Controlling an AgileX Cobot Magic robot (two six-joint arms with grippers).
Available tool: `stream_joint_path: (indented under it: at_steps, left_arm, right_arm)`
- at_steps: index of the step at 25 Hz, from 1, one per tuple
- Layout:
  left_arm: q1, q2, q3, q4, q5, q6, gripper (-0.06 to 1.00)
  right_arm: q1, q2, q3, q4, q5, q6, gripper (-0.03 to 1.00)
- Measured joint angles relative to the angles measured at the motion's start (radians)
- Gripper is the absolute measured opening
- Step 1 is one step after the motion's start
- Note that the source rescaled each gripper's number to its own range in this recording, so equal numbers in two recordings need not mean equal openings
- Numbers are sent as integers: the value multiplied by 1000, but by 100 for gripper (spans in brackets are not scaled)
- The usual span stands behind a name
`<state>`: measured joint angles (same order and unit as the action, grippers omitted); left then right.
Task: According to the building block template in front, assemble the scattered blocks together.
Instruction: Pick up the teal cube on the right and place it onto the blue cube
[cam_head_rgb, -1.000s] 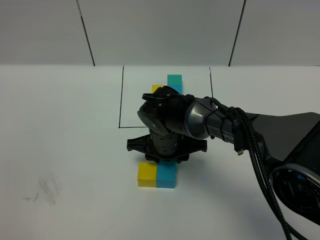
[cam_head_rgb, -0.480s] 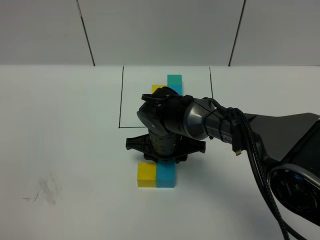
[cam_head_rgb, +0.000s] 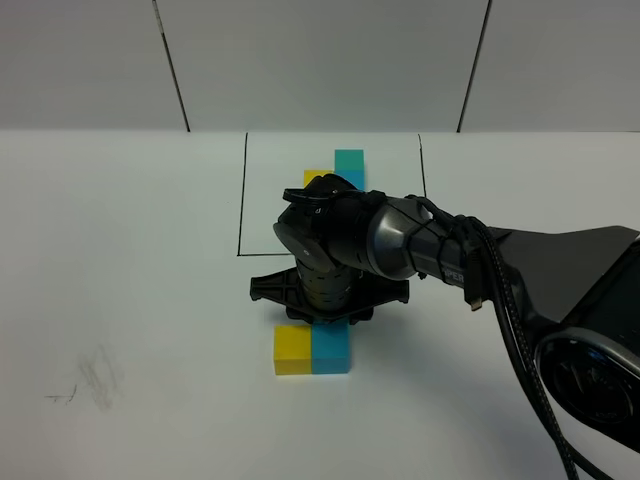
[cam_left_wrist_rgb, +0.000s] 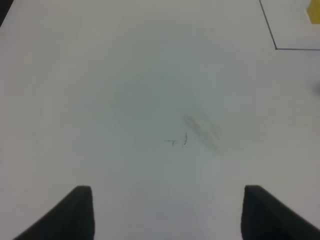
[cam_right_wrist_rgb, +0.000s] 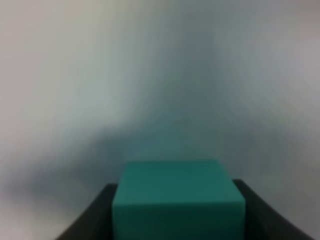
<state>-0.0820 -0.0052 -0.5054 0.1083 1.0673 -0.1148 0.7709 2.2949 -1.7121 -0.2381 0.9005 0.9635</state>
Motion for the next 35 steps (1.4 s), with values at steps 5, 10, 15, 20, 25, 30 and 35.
stream_joint_path:
  at_steps: [5, 10, 15, 20, 25, 30, 35]
  left_arm:
    - [0, 0, 0, 0, 0, 0, 42]
    - [0, 0, 0, 0, 0, 0, 42]
    - [0, 0, 0, 0, 0, 0, 42]
    - [0, 0, 0, 0, 0, 0, 42]
    - [0, 0, 0, 0, 0, 0, 42]
    - [0, 0, 0, 0, 0, 0, 42]
    - [0, 0, 0, 0, 0, 0, 42]
  right_arm:
    - [0, 0, 0, -1, 5, -16, 1]
    - [0, 0, -1, -1, 5, -36, 1]
    - [0, 0, -1, -1, 5, -46, 1]
    - [0, 0, -1, -1, 5, -50, 1]
    - [0, 0, -1, -1, 5, -50, 1]
    - [0, 0, -1, 0, 5, -51, 1]
    - [0, 0, -1, 1, 5, -58, 1]
